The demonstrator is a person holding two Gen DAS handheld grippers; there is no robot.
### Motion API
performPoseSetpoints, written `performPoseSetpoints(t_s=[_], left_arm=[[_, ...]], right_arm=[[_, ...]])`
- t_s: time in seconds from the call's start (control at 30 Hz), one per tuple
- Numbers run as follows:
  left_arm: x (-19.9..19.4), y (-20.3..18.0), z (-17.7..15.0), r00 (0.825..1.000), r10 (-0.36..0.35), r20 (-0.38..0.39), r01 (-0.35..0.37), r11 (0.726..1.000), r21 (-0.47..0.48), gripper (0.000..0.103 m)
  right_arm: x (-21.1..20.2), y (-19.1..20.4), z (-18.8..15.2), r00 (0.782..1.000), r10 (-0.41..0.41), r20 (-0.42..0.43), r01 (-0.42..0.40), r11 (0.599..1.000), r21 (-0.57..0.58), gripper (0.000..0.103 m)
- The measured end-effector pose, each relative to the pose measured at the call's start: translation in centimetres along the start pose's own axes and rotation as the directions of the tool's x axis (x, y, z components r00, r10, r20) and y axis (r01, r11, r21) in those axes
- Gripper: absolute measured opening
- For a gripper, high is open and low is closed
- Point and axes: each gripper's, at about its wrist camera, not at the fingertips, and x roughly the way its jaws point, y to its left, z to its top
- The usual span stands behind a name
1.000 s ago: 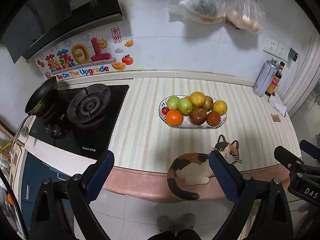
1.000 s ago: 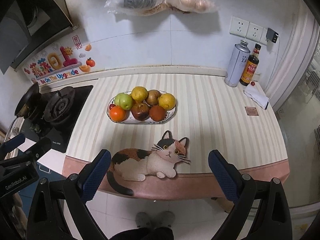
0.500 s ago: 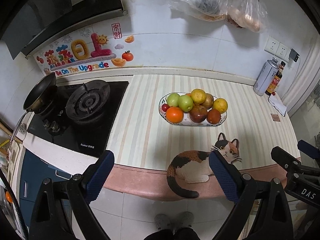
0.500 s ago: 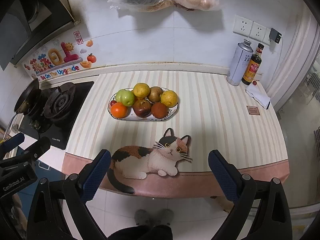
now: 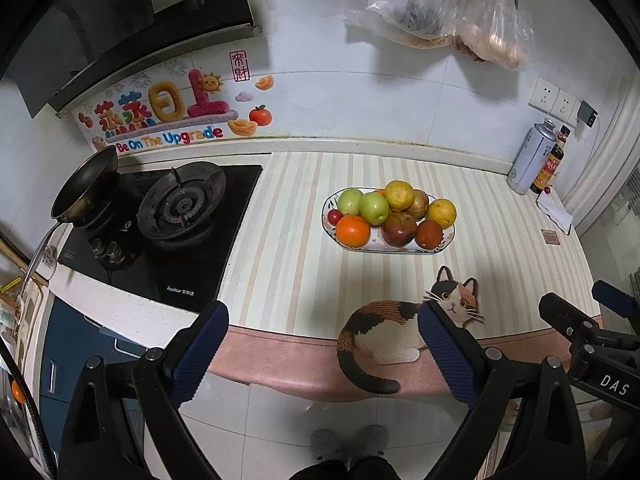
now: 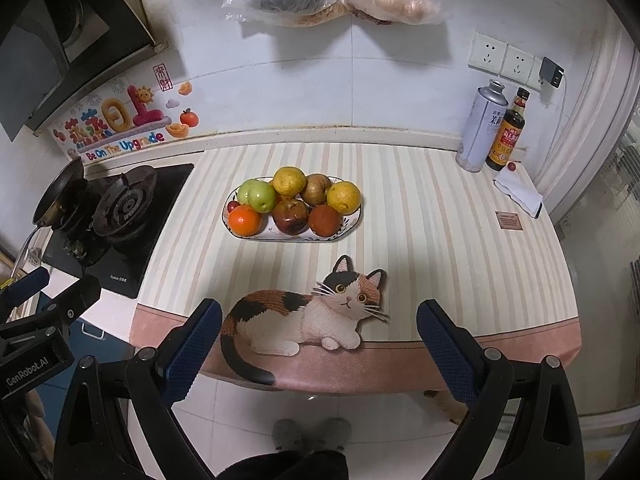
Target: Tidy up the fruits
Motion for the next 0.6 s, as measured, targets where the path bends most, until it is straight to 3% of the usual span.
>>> performPoseSetpoints(t_s=[0.6], left_arm=[[-0.86, -0.12, -0.44, 1.0, 0.004, 0.015, -0.004, 1.0, 0.0, 0.097]], right_arm=[[-0.84, -0.31, -0.18, 1.0, 0.008, 0.008, -0.008, 1.0, 0.006, 0.1]])
